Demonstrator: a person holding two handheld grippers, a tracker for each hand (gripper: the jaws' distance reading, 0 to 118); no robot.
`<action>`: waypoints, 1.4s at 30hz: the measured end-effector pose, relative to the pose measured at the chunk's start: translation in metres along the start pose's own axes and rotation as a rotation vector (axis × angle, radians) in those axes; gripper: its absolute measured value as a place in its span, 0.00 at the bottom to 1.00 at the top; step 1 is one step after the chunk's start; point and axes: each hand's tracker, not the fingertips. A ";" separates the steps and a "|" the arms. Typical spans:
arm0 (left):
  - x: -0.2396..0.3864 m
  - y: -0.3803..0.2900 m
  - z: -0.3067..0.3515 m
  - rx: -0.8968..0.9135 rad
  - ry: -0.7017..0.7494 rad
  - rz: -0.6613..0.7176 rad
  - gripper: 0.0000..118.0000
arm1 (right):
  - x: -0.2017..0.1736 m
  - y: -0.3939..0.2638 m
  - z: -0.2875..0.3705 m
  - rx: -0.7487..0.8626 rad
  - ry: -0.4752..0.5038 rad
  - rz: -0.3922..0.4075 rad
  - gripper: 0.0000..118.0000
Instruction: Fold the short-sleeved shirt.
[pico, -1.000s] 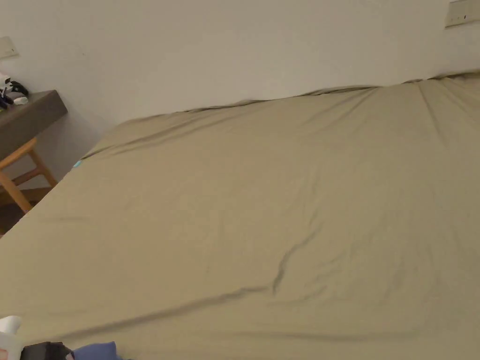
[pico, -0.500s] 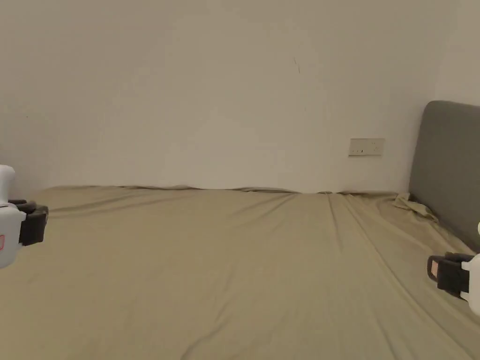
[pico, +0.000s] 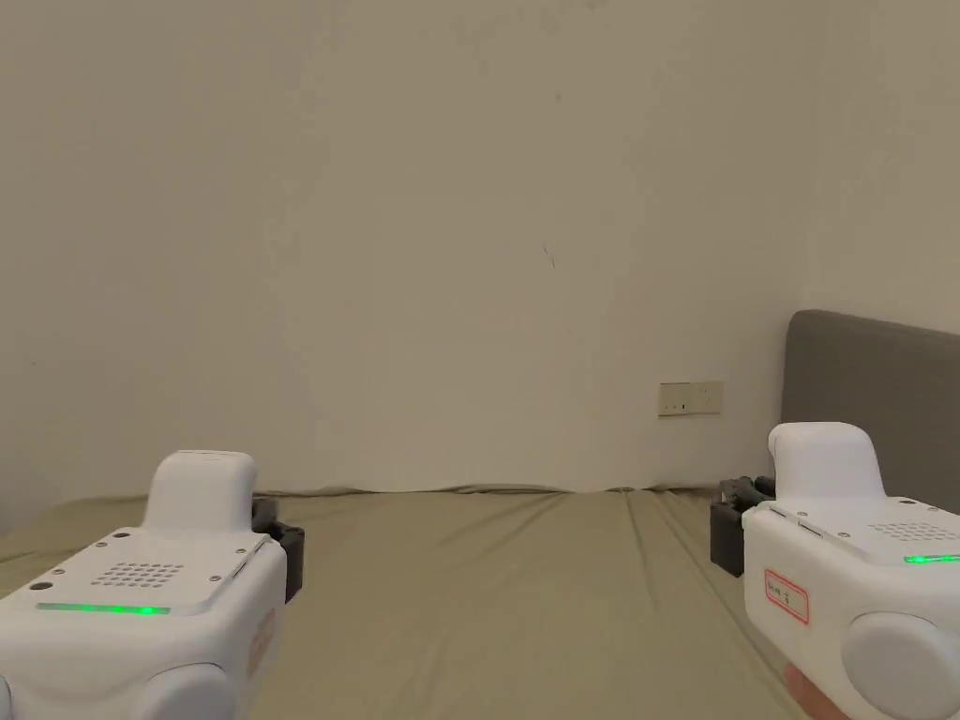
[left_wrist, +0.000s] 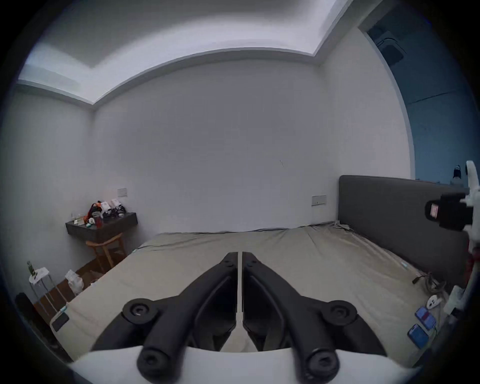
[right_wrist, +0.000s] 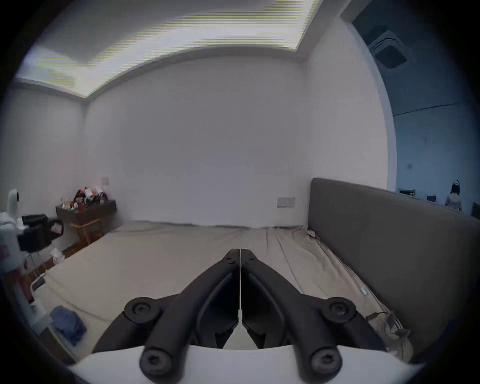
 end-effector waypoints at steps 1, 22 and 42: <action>-0.002 0.001 -0.001 0.003 -0.011 0.025 0.00 | 0.001 -0.001 -0.001 0.005 -0.010 0.009 0.02; -0.013 0.014 -0.001 0.044 -0.023 0.101 1.00 | -0.001 0.006 0.005 -0.018 0.016 -0.018 0.98; -0.009 0.015 0.010 0.022 0.012 0.061 1.00 | -0.016 0.009 0.009 0.036 -0.018 0.028 1.00</action>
